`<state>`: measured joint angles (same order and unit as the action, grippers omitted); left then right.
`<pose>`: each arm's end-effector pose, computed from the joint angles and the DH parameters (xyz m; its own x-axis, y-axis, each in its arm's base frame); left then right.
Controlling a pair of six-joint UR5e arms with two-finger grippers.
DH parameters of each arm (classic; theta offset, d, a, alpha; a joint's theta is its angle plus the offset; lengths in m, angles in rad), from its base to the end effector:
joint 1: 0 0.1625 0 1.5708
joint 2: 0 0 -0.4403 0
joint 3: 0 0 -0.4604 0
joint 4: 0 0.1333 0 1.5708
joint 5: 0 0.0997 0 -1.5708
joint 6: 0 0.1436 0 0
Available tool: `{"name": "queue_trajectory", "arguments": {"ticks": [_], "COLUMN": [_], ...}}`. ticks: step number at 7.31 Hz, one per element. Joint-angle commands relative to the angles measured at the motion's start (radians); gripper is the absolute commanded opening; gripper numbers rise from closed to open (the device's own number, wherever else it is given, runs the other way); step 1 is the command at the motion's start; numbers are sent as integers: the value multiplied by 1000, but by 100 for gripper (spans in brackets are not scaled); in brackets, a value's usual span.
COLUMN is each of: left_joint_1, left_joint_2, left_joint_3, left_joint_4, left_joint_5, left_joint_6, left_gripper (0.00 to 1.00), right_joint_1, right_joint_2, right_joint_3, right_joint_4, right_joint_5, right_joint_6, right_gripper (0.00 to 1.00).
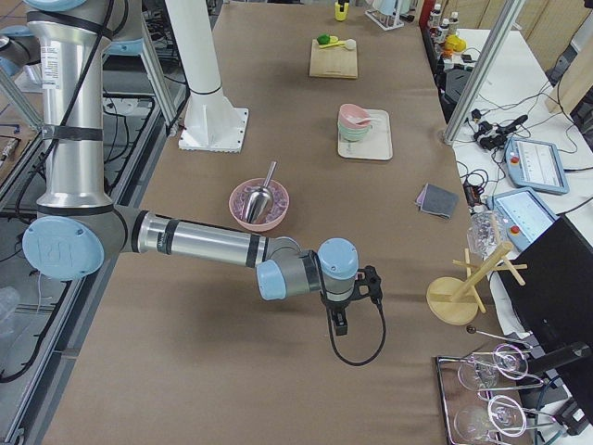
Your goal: Stack pink bowl on green and place spoon
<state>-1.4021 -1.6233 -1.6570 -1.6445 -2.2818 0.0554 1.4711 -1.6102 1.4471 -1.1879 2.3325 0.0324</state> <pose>0.0616 -0.5976 0.6239 0.7137 0.3158 -0.6253 -0.2040 0.9476 0.2458 -0.0214 -0.5575 0.7569 0.7079 -0.1902 0.6803 0.0743 0.9778 0.1961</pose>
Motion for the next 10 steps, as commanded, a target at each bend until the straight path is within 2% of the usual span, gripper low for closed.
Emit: {"name": "queue_trajectory", "arguments": {"ticks": [1, 3, 5, 10], "left_joint_1": [-59, -96, -98, -100], "left_joint_2": [36, 22, 23, 36], "left_joint_3": [54, 111, 109, 65], "left_joint_4": [9, 14, 12, 3], "left_joint_5": [8, -5, -66, -74], "left_joint_6": [24, 31, 17, 18], "left_gripper": [98, 98, 98, 98], "right_joint_1": [32, 47, 48, 48], "right_joint_2": [97, 142, 141, 142], "right_joint_3": [2, 7, 10, 12], "right_joint_4": [-150, -266, -268, -266], "right_joint_5": [1, -5, -4, 10], "right_joint_6": [-22, -107, -109, -103], "right_gripper": [100, 100, 100, 100]}}
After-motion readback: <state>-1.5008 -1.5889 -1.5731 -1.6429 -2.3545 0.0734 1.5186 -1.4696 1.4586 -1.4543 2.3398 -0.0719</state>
